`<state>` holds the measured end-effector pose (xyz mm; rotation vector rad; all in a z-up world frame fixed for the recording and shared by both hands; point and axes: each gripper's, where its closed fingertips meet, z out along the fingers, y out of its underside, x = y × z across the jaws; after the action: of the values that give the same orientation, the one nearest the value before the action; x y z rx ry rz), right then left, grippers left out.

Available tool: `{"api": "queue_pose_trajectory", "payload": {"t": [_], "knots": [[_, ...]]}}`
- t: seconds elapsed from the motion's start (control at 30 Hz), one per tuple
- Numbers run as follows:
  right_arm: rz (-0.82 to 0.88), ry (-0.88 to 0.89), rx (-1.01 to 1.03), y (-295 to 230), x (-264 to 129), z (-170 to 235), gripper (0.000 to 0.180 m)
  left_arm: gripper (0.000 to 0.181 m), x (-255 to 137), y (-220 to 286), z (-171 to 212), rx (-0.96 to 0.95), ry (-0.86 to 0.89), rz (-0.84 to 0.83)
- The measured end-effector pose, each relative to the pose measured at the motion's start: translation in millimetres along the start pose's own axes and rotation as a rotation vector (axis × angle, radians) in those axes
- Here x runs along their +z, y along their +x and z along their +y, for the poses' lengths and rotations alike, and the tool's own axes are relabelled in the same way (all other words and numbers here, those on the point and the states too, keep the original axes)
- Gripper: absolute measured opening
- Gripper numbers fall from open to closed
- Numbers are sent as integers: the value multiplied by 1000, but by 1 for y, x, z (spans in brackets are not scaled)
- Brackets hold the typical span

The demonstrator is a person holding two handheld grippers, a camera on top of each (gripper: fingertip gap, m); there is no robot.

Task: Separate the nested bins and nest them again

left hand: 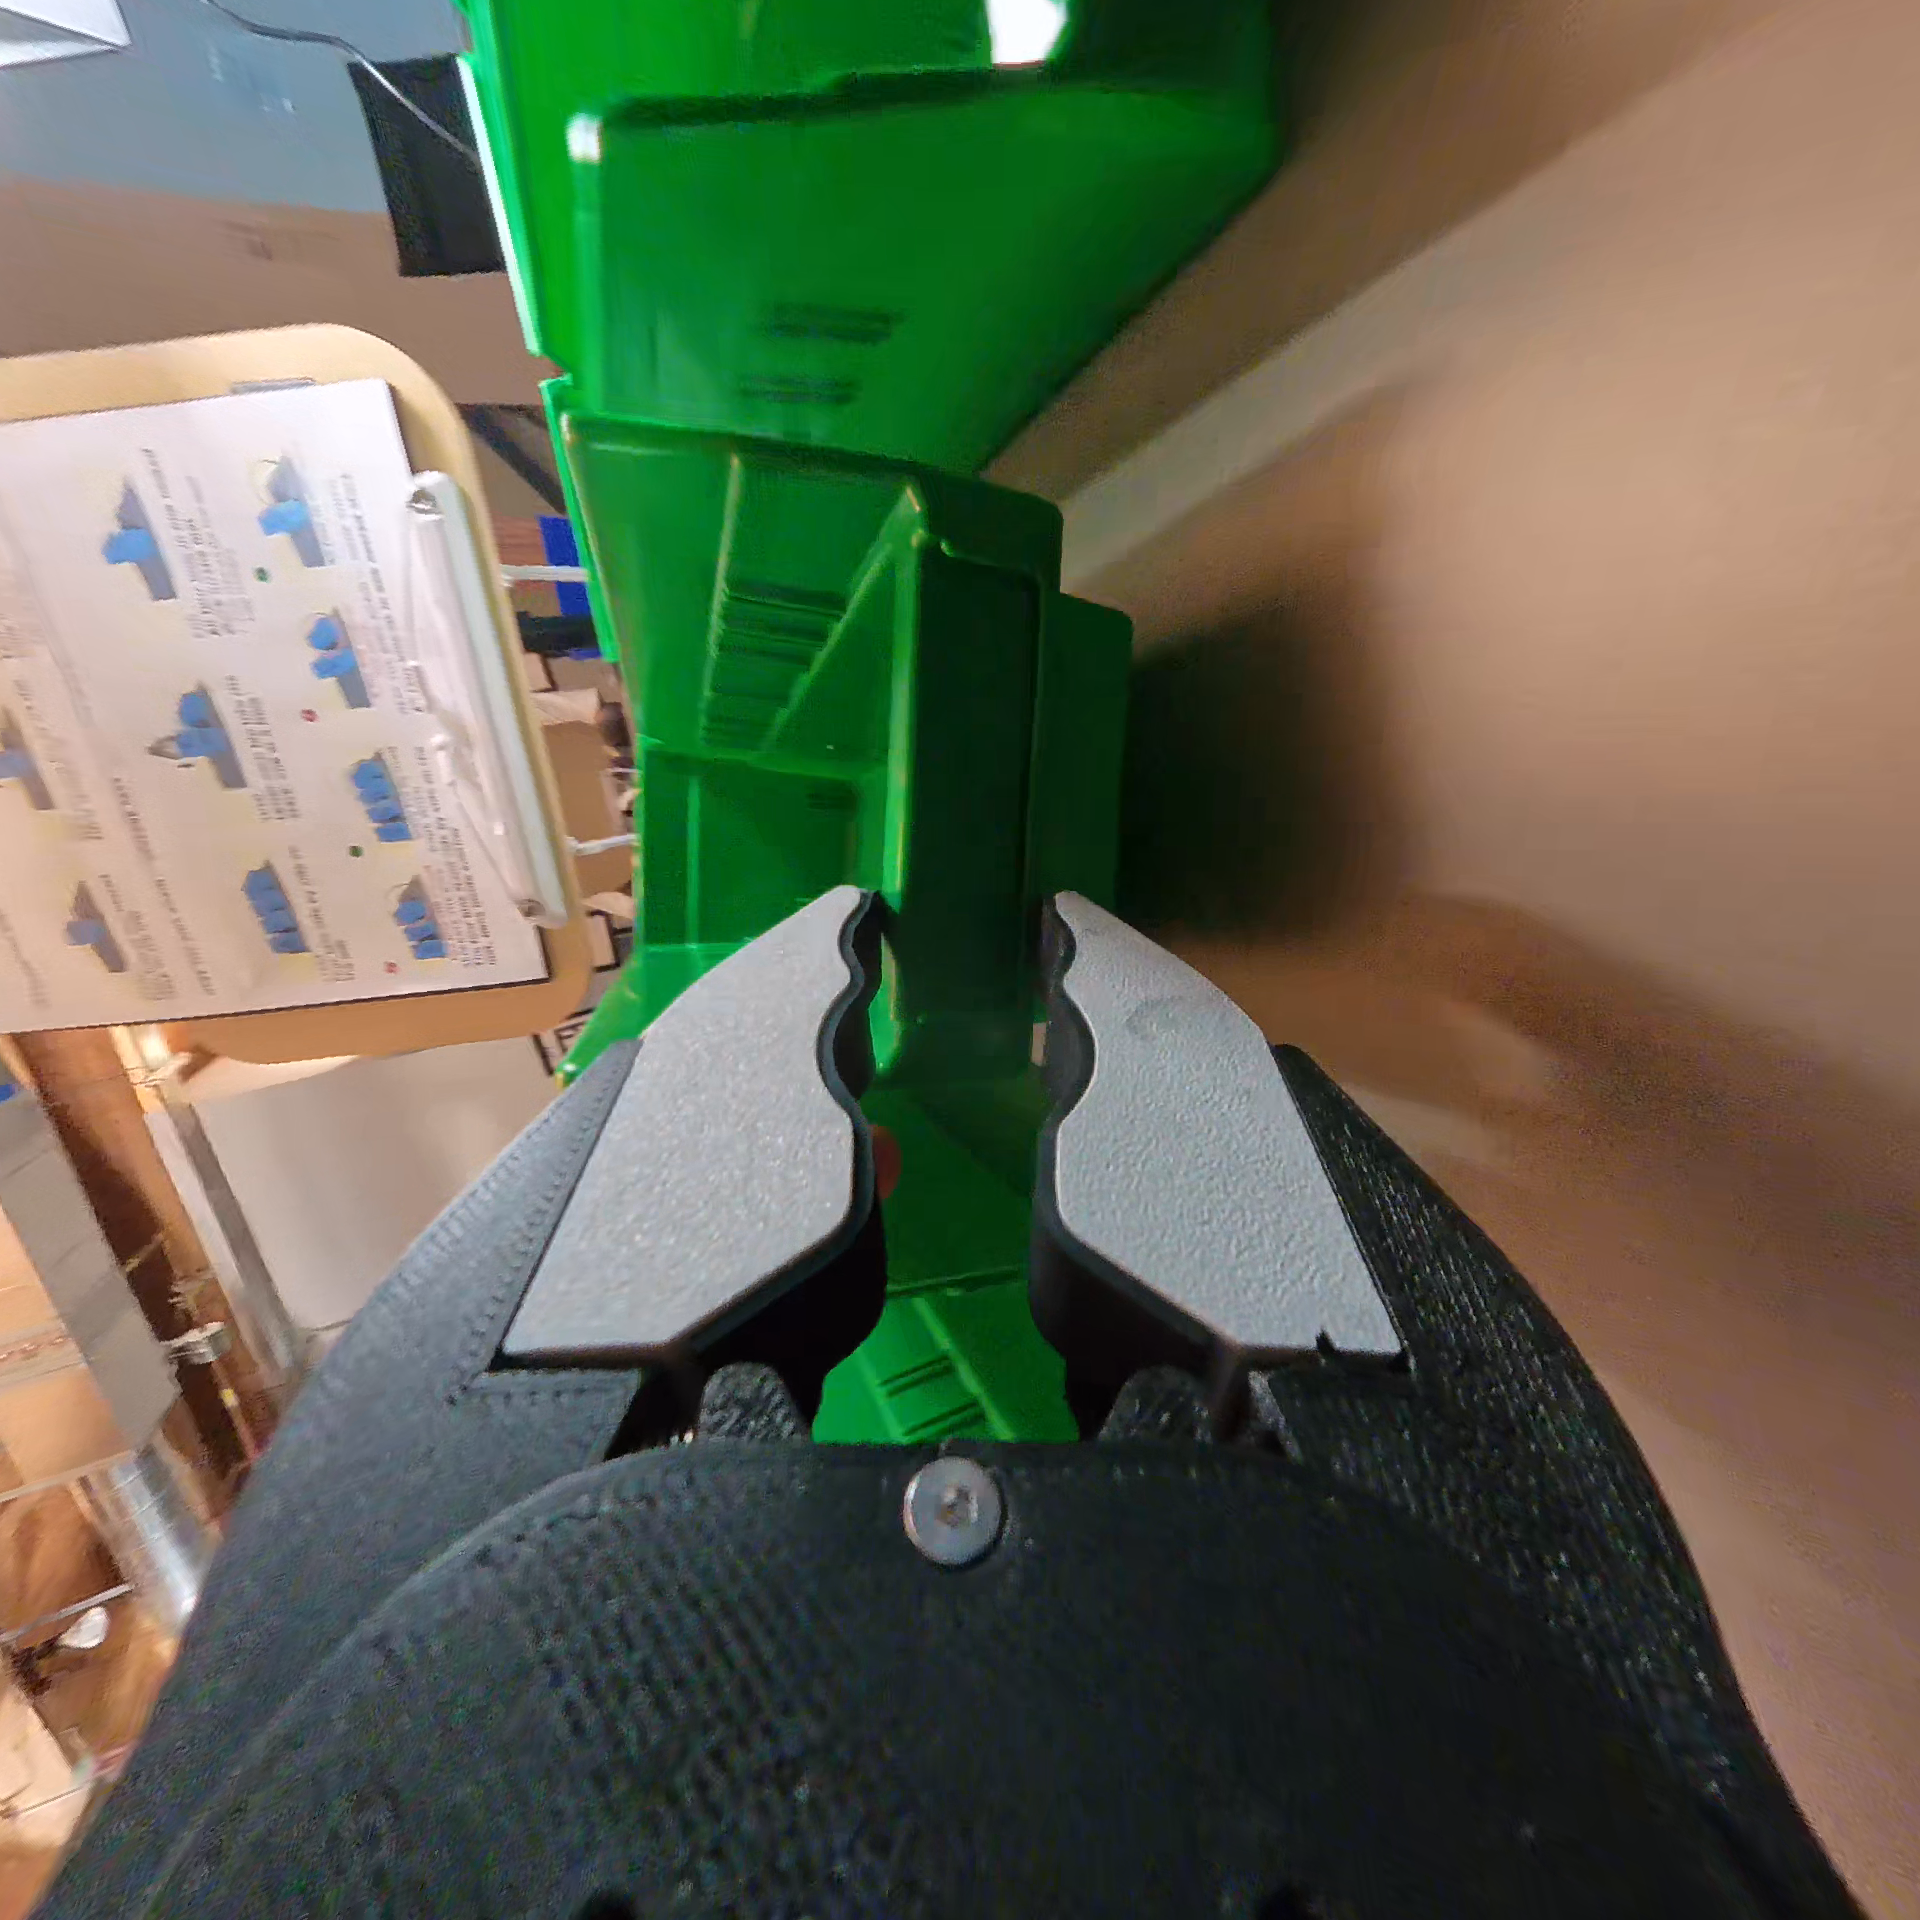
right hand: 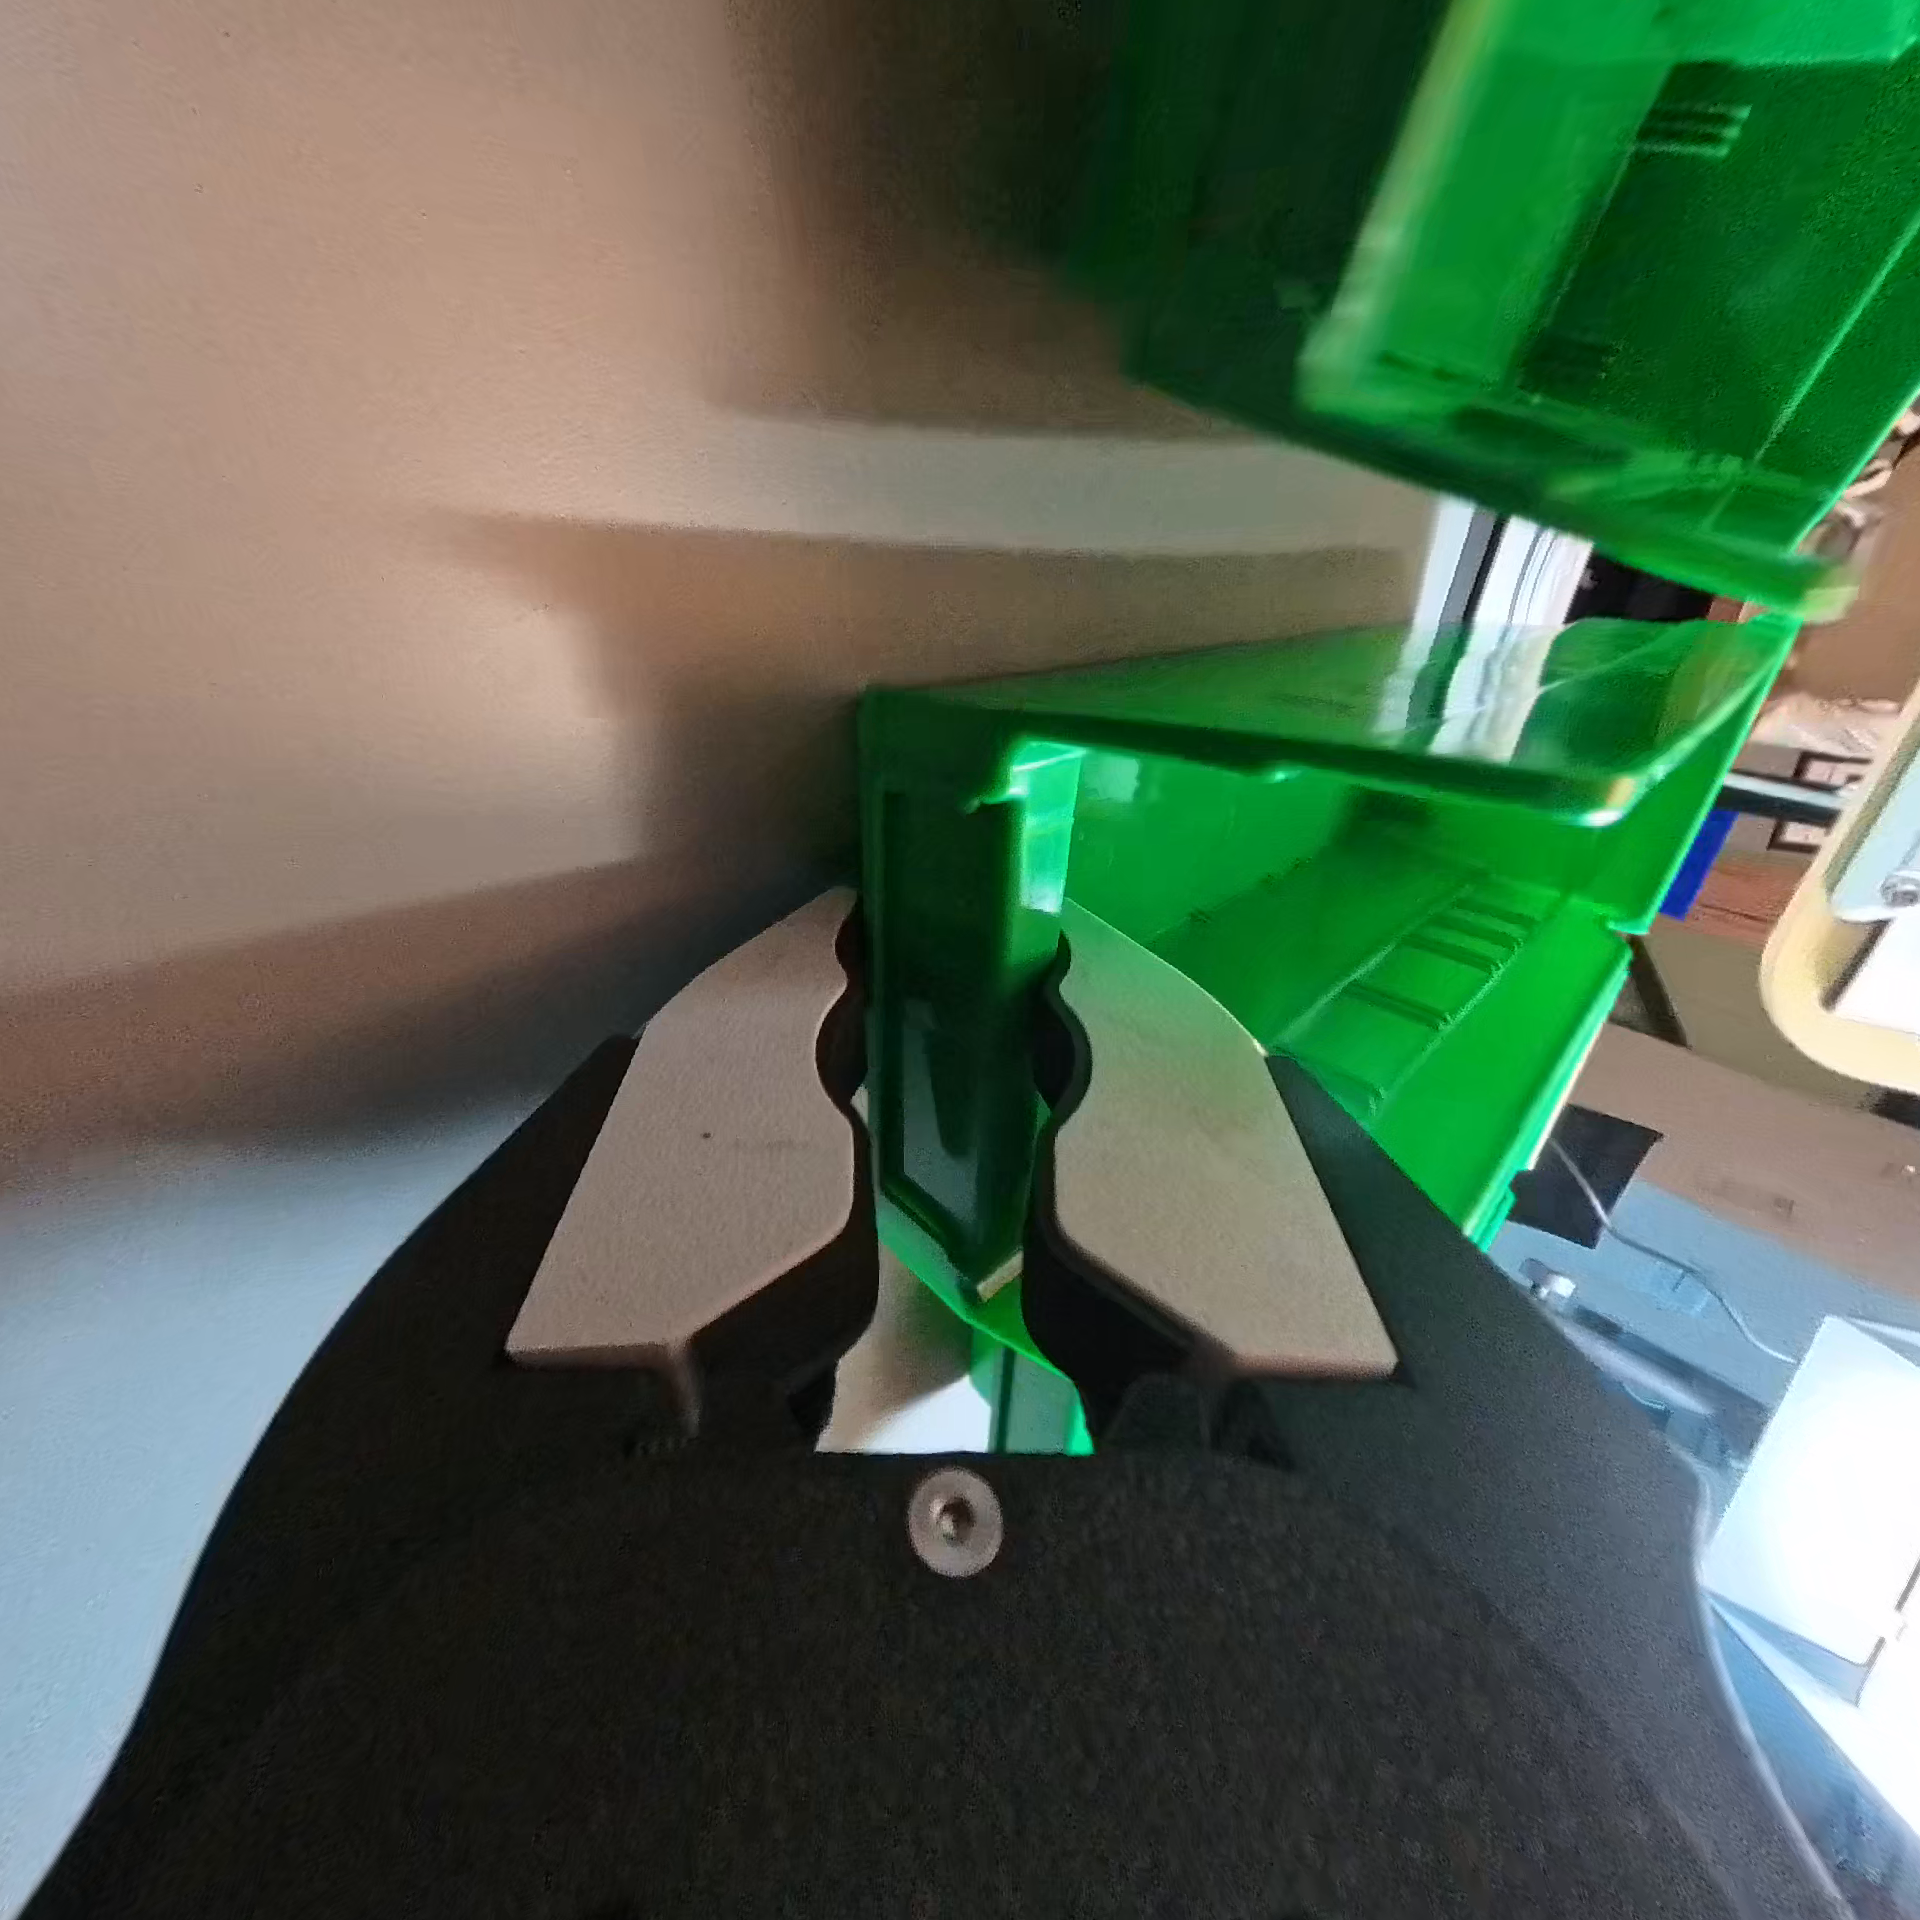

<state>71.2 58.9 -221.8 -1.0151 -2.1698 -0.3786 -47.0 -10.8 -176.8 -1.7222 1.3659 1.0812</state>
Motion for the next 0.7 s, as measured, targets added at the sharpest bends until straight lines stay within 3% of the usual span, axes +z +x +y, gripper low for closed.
{"api": "queue_pose_trajectory", "payload": {"t": [0.23, 0.33, 0.4, 0.5, 0.6, 0.7], "knots": [[53, -30, 0, 26, 16, -7, 30, 33, -5, 28, 9, -190, -46, 109], [114, -7, 36, 36, 19, -13, 41, 40, -18, 30, 14, -280, -26, 143], [140, 33, 79, 39, 9, -16, 52, 40, -35, 23, 18, -353, 42, 146], [137, 208, 278, 46, -31, -20, 52, 44, -61, 2, 37, -566, 164, 147], [127, 240, 433, 53, -57, 19, 58, 62, -62, 2, 78, -705, 138, 204], [106, 160, 497, 57, -55, 70, 69, 68, -45, 17, 107, -621, 36, 208]]}}
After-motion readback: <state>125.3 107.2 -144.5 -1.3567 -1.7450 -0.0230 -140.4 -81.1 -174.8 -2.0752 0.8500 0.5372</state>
